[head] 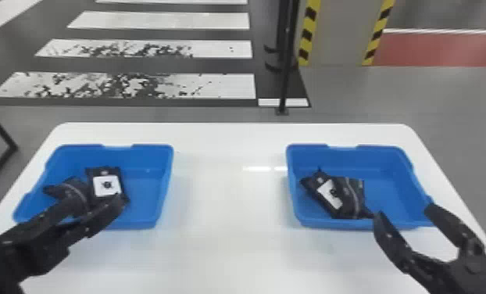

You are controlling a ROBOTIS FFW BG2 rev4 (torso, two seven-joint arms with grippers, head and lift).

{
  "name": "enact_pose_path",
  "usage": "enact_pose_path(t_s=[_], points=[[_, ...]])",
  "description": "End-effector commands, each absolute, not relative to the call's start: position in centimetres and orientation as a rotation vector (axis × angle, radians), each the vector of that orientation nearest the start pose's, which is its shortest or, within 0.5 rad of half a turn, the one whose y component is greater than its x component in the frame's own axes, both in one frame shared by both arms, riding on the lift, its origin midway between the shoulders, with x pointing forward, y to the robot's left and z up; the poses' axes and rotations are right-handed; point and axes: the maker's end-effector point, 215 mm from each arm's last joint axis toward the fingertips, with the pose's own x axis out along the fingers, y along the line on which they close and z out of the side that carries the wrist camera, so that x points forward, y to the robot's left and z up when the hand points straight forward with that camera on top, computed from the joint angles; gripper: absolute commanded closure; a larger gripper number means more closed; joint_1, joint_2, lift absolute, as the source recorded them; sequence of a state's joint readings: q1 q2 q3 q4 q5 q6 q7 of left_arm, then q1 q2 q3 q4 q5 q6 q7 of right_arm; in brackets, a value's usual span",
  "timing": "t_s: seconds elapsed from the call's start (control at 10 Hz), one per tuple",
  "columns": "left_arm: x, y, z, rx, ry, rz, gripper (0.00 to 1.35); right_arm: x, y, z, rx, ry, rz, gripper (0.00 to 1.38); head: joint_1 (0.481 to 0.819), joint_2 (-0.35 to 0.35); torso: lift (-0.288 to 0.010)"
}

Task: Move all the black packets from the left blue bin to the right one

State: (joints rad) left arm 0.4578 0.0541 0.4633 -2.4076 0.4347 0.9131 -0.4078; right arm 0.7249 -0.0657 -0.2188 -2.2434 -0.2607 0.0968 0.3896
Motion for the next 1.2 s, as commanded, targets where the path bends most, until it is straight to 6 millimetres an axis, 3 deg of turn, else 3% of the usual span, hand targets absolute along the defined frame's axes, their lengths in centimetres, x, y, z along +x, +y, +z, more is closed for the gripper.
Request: enact_pose_path(t_s=[0.0,0.3,0.5,0.6,0.8,1.1], points=[[42.7,32.6,-34.2,-0.28,0.413,-0.159,0.14,35.3,-24.4,-32.9,0.096,0.123,0.269,0.14,0.695,0.047,-0.14],[47.5,37.9,-36.8,-0.272,0.439,-0.029,0.14,32.9,-22.8,-33.8,0.145,0.166,0.286,0.14,0.695,0.169,-0.14],[49.4,39.6,-38.0,-0.266,0.481,0.036,0.14,32.7,-22.4,-34.1,0.163,0.171,0.293,0.14,0.695,0.211,-0.14],[51.2,39.7,-38.9,-0.29,0.513,0.049,0.14,32.6,-22.4,-34.6,0.177,0.182,0.292,0.14,0.695,0.229,-0.14],[54.2,38.1,-40.5,-0.292,0.599,0.008,0.14,32.6,-22.4,-34.9,0.188,0.189,0.294,0.14,0.695,0.23,-0.14],[53.5,37.5,-42.4,-0.267,0.709,0.041,0.17,32.5,-22.1,-35.8,0.222,0.212,0.302,0.14,0.695,0.205,-0.14]])
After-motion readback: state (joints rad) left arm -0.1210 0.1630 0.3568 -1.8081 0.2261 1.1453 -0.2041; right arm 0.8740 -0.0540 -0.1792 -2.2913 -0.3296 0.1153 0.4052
